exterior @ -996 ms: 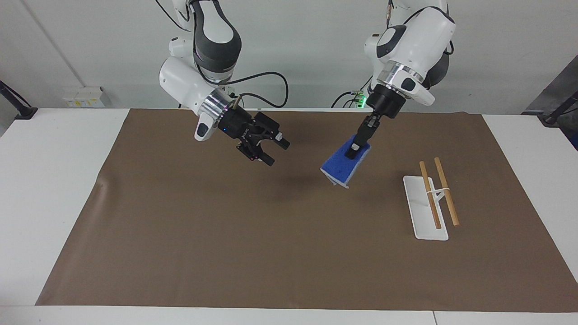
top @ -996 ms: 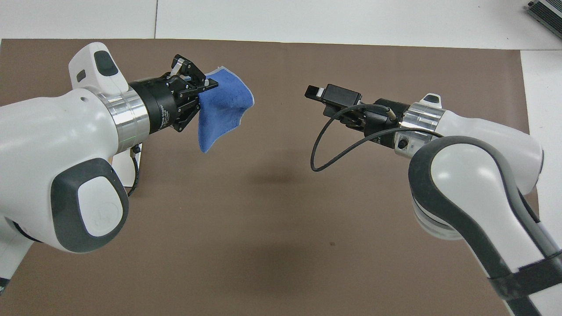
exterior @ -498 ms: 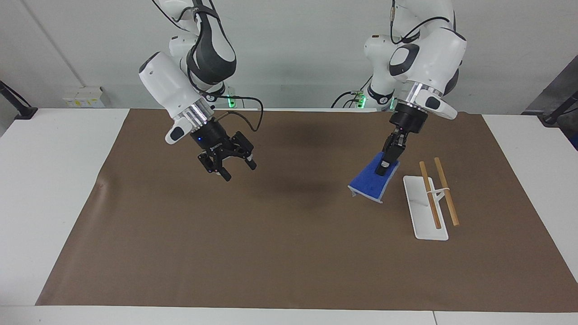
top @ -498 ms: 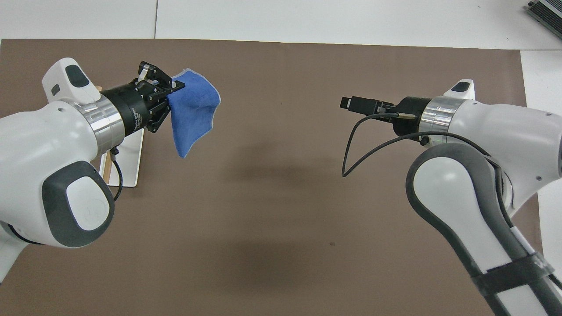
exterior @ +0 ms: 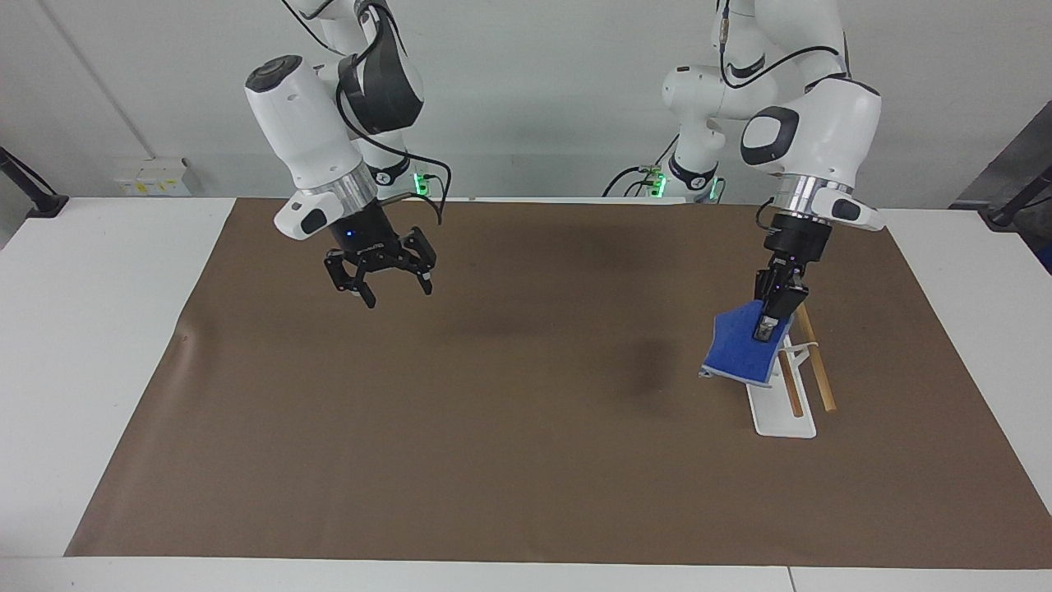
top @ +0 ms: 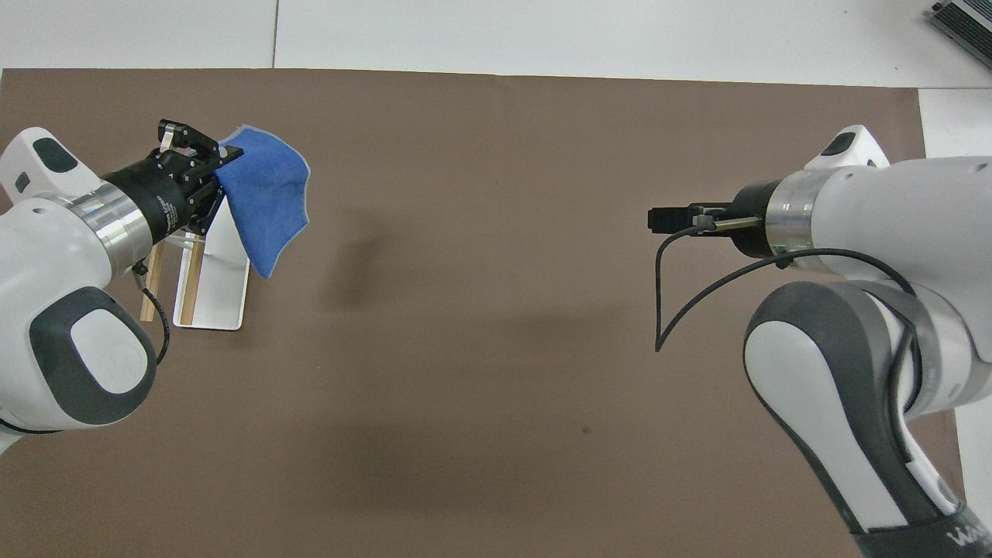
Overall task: Right arm passes towel to left arm to hang
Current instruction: 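Lower the towel with the left gripper over the sticks on the tray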
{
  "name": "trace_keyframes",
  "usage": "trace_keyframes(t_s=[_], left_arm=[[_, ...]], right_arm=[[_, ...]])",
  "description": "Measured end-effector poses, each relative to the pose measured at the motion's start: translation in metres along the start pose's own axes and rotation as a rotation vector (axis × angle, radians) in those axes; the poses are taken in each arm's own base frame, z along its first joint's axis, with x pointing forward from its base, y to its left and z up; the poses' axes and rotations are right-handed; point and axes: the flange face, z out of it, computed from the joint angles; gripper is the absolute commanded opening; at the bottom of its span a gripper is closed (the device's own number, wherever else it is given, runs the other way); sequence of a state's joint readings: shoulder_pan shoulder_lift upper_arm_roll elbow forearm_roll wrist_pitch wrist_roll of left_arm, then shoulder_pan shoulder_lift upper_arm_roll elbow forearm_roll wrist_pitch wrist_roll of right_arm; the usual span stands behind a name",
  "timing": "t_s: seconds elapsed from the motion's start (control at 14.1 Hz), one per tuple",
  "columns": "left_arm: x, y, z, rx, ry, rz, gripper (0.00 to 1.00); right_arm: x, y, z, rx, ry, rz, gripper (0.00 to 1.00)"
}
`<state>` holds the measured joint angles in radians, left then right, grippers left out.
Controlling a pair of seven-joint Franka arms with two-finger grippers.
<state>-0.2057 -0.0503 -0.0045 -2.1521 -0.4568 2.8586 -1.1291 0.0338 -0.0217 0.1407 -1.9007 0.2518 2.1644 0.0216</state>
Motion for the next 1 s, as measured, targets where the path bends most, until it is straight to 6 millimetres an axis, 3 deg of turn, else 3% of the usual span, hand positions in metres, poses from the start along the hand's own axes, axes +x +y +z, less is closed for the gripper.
trace_keyframes(t_s=[0.36,0.57,0.78,1.0], left_arm=[[0.058,-0.039,0.003,-0.032,0.128,-0.069,0.0],[0.083,-0.053,0.002,-0.028,0.169,-0.101,0.0],[0.118,-0.062,-0.003,-0.025,0.217,-0.144,0.0],[0.137,-0.067,-0.009,-0.024,0.242,-0.169,0.0]], right_arm=[[-0.006,0.024,-0.061,-0.04,-0.037,0.028,1.0],[-0.003,0.031,-0.089,-0.132,-0.067,-0.001,1.0],[-0.003,0.031,-0.105,-0.159,-0.091,-0.006,1.0],[-0.004,0.04,-0.116,-0.213,-0.134,-0.005,1.0]])
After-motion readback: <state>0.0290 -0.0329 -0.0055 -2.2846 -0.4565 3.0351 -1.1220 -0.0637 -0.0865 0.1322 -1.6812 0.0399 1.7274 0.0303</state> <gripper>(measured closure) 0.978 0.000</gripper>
